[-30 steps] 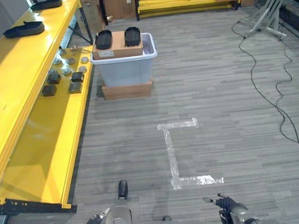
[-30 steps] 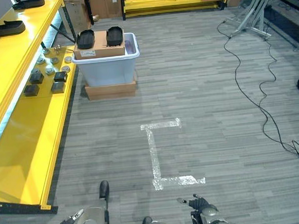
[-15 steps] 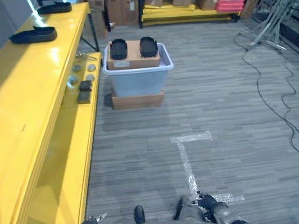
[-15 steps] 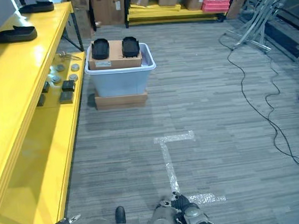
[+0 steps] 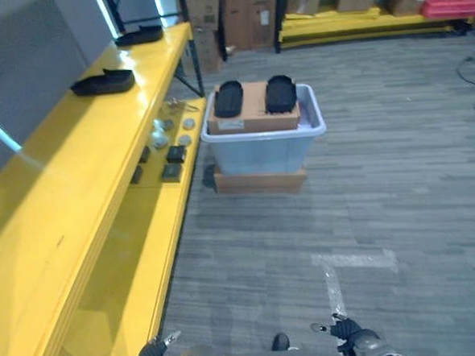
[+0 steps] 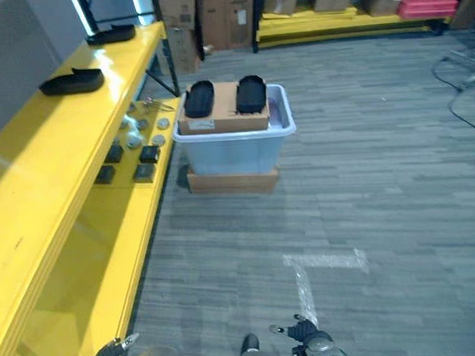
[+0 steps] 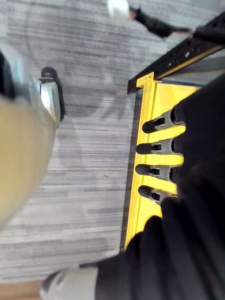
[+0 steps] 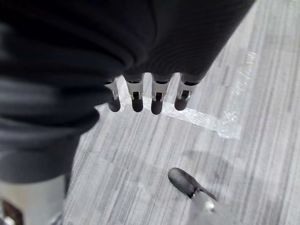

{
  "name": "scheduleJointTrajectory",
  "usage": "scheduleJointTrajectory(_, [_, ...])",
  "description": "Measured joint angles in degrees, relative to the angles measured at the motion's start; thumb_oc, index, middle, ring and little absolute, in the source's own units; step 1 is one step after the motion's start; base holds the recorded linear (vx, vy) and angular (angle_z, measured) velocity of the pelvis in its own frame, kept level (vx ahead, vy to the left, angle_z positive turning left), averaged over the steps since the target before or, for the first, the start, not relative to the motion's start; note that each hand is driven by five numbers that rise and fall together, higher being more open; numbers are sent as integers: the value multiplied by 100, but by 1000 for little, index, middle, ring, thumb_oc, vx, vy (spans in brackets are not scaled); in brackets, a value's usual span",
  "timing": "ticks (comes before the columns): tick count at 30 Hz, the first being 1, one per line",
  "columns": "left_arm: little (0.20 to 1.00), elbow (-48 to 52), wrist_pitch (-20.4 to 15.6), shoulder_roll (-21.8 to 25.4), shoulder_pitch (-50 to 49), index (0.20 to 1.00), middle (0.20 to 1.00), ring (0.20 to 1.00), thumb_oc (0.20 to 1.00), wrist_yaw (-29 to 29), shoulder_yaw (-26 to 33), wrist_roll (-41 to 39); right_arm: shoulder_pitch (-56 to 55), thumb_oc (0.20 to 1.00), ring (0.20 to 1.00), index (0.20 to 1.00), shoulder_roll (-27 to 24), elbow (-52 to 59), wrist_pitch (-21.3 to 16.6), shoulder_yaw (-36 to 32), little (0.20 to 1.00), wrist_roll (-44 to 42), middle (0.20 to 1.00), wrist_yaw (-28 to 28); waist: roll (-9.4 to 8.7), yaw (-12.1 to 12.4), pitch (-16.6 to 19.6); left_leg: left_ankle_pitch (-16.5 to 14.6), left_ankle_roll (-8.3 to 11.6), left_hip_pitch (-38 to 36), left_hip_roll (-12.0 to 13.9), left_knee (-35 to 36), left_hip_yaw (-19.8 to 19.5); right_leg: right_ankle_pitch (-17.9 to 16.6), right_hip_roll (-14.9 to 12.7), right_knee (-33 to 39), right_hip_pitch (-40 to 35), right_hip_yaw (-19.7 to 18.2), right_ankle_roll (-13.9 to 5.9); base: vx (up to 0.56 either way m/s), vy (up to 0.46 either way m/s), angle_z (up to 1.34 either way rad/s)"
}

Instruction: Move parts from the plastic box to the shelf.

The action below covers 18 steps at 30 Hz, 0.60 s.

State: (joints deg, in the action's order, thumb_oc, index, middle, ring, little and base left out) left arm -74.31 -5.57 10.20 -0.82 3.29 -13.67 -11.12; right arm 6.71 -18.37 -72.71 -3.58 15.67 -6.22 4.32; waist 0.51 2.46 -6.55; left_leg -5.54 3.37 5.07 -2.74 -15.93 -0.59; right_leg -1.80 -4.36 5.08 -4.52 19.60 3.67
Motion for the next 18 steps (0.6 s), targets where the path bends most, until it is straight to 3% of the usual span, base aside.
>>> scheduleJointTrajectory(3, [1000,50,-3,1,-45,1000,1000,1000,1000,-6,-11,3,285,1000,1000,1000,-240,-67,8,-9,1000,55,1000,9,-2,184,-102,663,180,337,202,1644,-370,128,112,3,-86,-118,-161,311,9,-16])
scheduleJointTrajectory(5, [1000,-43,-5,0,-142,1000,1000,1000,1000,-35,-9,5,497,1000,1000,1000,-319,-139,7,-3,1000,145,1000,23,76,344,-227,1048,251,547,239,2097,-581,273,255,8,-220,-233,-165,273,85,-37])
scheduleJointTrajectory(6, [1000,-135,-11,0,-157,1000,1000,1000,1000,-50,-7,7,626,1000,1000,1000,-328,-198,9,-5,1000,175,1000,64,118,396,-289,1141,296,673,252,2096,-664,348,323,8,-311,-317,-141,327,167,-84])
scheduleJointTrajectory(8, [1000,-321,62,-5,-297,1000,1000,1000,1000,-128,90,16,713,1000,1000,1000,-267,-195,-19,-9,1000,211,1000,130,153,628,-275,1307,129,622,213,2038,-749,400,360,5,-508,-615,-243,354,187,-95])
scheduleJointTrajectory(10, [1000,-462,89,-7,-394,1000,1000,1000,1000,-154,171,45,573,1000,1000,1000,-201,-188,-35,-12,1000,215,1000,125,149,618,-206,1314,45,562,113,1458,-716,589,313,-23,-749,-636,-394,278,219,-26])
scheduleJointTrajectory(11, [1000,-560,109,-8,-384,1000,1000,1000,1000,-165,190,136,365,1000,1000,1000,-176,-260,-2,-34,1000,216,1000,124,210,588,-62,1274,-275,330,19,1248,-700,875,188,-309,-845,-635,-588,241,227,12])
scheduleJointTrajectory(13, [1000,-482,134,15,-329,1000,1000,1000,1000,-183,122,143,294,1000,1000,1000,-99,-249,3,-7,1000,217,1000,119,154,512,-87,1357,-447,61,-75,1495,-578,1218,-120,-1693,-308,-608,-779,273,156,-16])
scheduleJointTrajectory(14, [1000,-495,140,64,-238,1000,1000,1000,1000,-228,98,175,322,1000,1000,1000,2,-227,2,-15,1000,217,1000,111,214,474,-143,1260,-577,-125,-48,1599,-505,1289,-355,-3280,425,-624,-907,313,60,-47])
scheduleJointTrajectory(15, [1000,-540,180,130,-138,1000,1000,1000,1000,-226,85,188,363,1000,1000,1000,67,-146,-1,-4,1000,218,1000,109,201,417,-186,1205,-603,-257,-95,1660,-451,1327,-562,-4064,779,-566,-939,309,-27,-26])
scheduleJointTrajectory(16, [1000,-500,176,240,-56,1000,1000,1000,1000,-219,37,206,285,1000,1000,1000,138,-33,6,-1,1000,220,1000,87,176,330,-173,1206,-608,-418,-158,1737,-411,1417,-773,-4226,988,-465,-998,310,-128,0])
scheduleJointTrajectory(18, [1000,-420,122,377,176,1000,1000,1000,1000,-203,6,232,222,1000,1000,1000,181,36,0,64,1000,234,1000,83,224,251,-206,1036,-609,-637,-236,1874,-399,1439,-989,-3689,1195,-243,-1025,301,-199,0])
